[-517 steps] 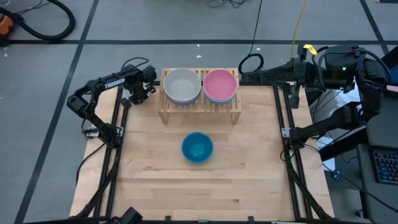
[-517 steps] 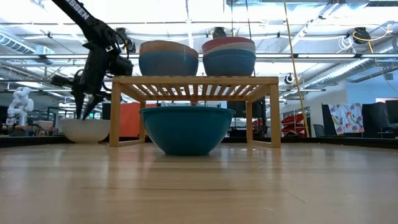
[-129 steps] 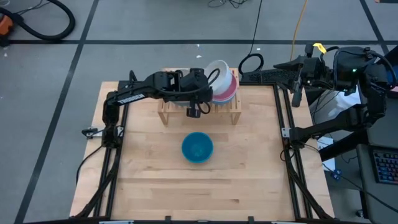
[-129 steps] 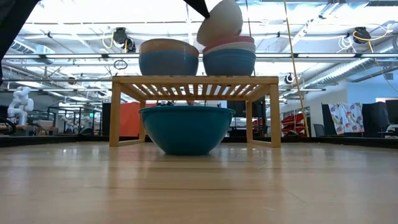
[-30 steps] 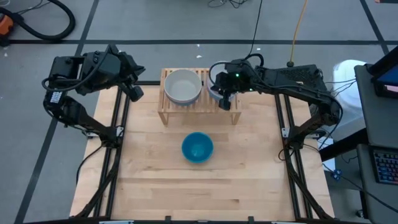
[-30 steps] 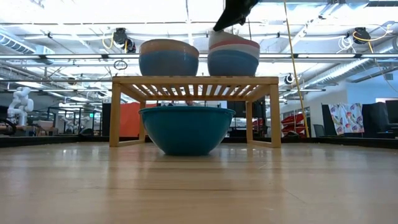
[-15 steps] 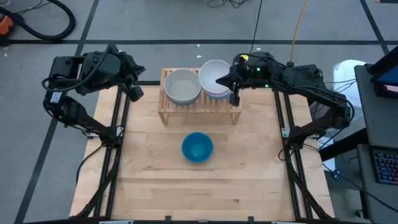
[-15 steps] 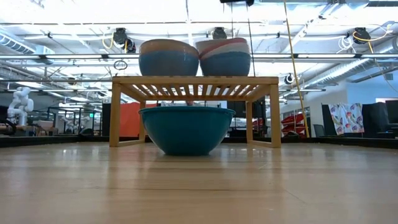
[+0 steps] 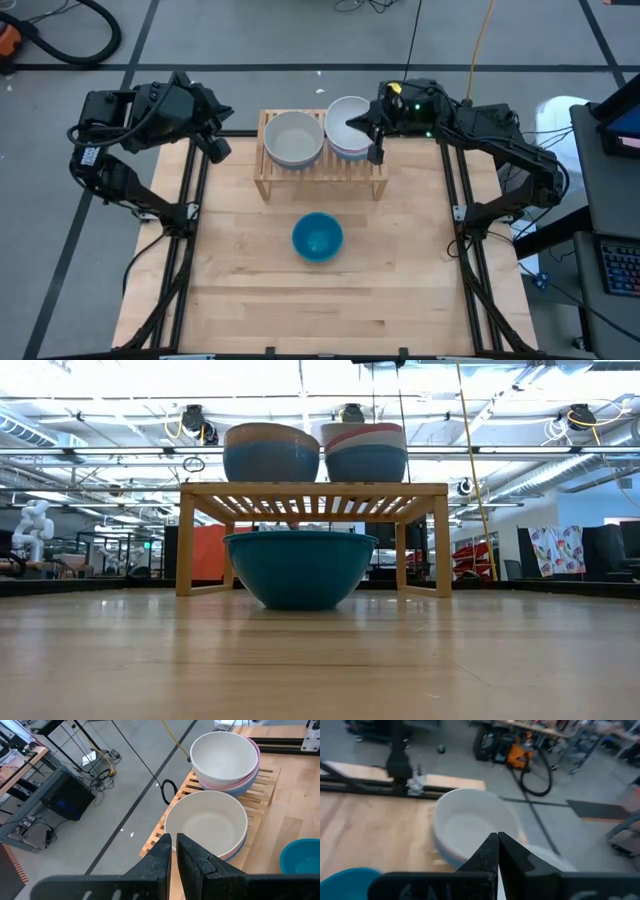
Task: Place and stack bowls onto a shelf
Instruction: Stack the white bowl on top of the pink bowl on the shelf, then stack the blue bowl on top of the gray bowl on the shelf
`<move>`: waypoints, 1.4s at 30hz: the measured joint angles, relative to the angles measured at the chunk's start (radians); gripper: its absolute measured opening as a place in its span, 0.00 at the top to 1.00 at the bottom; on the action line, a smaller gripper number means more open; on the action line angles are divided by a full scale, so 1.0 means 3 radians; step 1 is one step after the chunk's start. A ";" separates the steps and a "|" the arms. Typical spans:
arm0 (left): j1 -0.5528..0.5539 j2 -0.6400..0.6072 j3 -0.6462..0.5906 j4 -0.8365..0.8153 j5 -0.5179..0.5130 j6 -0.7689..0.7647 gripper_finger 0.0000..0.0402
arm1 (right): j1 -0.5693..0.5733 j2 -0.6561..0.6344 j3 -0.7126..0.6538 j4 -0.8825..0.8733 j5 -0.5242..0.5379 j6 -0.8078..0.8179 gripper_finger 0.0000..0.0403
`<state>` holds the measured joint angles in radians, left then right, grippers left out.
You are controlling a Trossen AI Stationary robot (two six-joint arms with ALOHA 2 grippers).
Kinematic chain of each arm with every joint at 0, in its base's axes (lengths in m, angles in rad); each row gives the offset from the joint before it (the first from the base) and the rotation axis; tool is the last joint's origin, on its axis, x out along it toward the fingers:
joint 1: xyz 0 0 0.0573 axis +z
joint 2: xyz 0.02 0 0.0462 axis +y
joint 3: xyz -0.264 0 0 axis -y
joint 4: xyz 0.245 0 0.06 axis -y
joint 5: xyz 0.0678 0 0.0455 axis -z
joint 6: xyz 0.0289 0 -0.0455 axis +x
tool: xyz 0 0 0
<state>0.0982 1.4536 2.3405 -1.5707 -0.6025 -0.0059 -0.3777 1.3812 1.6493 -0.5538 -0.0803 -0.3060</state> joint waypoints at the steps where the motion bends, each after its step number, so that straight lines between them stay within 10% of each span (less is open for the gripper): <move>1: 0.0000 0.0000 0.0000 0.0000 0.0000 0.0000 0.92 | -0.0038 0.0011 0.0000 0.0049 0.0000 -0.0024 1.00; 29: 0.0000 0.0000 0.0000 0.0000 0.0010 0.0003 0.92 | -0.0816 0.1016 0.0000 0.0826 -0.0535 0.0292 1.00; 42: 0.0001 0.0000 0.0000 -0.0001 0.0010 0.0001 0.92 | -0.0758 0.0561 0.0000 0.0503 -0.0533 0.0322 1.00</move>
<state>0.0986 1.4536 2.3405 -1.5710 -0.5995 -0.0055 -0.6050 1.5496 1.6493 -0.4030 -0.2401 -0.2094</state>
